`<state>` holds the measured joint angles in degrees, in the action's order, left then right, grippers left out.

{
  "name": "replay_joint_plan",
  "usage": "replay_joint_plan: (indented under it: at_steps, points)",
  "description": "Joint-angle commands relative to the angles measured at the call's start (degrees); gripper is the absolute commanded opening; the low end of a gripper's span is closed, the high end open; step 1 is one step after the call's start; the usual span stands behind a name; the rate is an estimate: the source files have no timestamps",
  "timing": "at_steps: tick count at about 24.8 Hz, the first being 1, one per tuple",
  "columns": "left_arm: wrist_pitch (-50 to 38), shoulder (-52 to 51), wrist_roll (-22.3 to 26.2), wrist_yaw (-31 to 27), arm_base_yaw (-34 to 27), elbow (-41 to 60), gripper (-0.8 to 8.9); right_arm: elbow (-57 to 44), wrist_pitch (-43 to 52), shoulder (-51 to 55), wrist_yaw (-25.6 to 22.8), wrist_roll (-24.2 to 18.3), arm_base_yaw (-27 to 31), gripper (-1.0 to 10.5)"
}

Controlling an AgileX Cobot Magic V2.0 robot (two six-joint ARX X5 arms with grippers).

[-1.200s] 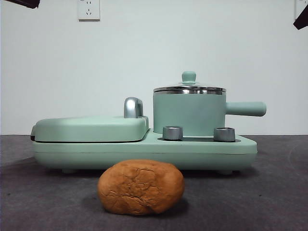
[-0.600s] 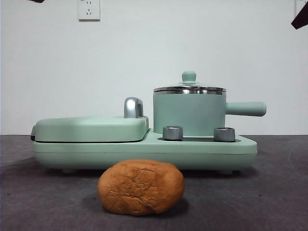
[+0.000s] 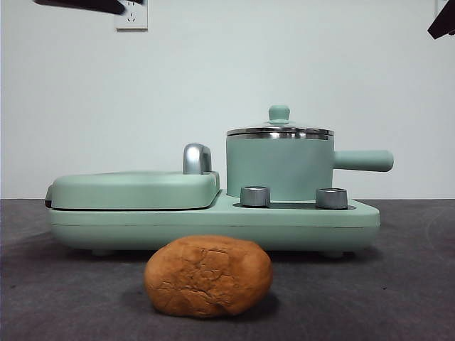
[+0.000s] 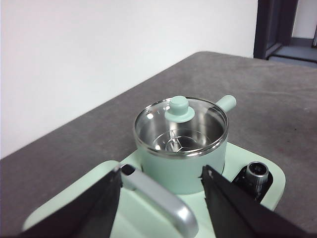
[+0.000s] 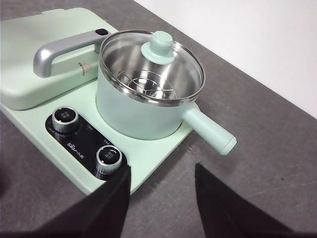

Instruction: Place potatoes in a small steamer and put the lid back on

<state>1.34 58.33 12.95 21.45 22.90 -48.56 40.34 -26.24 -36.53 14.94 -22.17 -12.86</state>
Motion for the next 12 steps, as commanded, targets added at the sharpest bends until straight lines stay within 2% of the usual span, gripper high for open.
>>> replay_joint_plan:
  at_steps: [1,8,12]
  points:
    - [-1.27,5.51,-0.59,-0.74,1.81,-4.02,2.52,0.98,0.72,-0.37,0.04,2.73,-0.31,2.1]
    - [-1.31,19.61,-0.48,-0.74,4.33,-14.56,2.52,0.98,0.85,-0.37,0.07,6.27,-0.31,2.1]
    - [-1.2,27.56,0.11,-0.74,5.84,-21.53,2.52,0.98,2.01,-0.37,0.07,10.38,-0.31,2.1]
